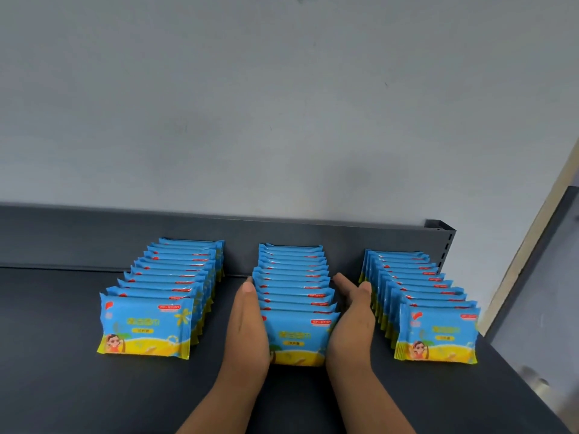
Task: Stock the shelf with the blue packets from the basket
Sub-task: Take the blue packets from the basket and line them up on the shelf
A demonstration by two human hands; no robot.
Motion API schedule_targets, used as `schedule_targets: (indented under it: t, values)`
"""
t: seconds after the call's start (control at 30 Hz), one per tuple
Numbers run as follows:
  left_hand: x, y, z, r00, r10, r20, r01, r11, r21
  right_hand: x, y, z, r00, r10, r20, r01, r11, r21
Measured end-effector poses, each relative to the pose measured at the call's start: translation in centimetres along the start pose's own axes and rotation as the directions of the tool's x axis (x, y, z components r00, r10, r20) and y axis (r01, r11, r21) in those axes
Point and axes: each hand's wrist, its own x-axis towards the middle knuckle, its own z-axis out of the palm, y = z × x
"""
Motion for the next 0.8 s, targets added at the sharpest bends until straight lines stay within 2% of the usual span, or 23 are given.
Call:
schedule_targets:
  t: [0.13, 0.27, 0.53, 0.8]
  values:
    - [0.12, 0.38, -0.18, 0.998, -0.063, 0.013, 0.064, 0.998, -0.028, 0.06, -0.36, -0.26, 0.989, 0.106, 0.101, -0.104, 0.994, -0.023]
    - [0.53, 0.37, -0.43, 0.994, -0.103, 0.035, 0.105, 0.994, -0.032, 0.23, -0.34, -0.23, 0.970, 0.123, 0.208, -0.118, 0.992, -0.038]
    - [0.57, -0.02, -0.53, 0.993, -0.114, -0.004, 0.114, 0.993, -0.042, 0.60, 0.08, -0.25, 0.969, 0.106, 0.222, -0.110, 0.994, 0.003]
    - [0.92, -0.50, -0.25, 0.994, -0.107, -0.035, 0.105, 0.993, -0.046, 0.83, -0.06, -0.51, 0.958, 0.121, 0.261, -0.114, 0.993, -0.042]
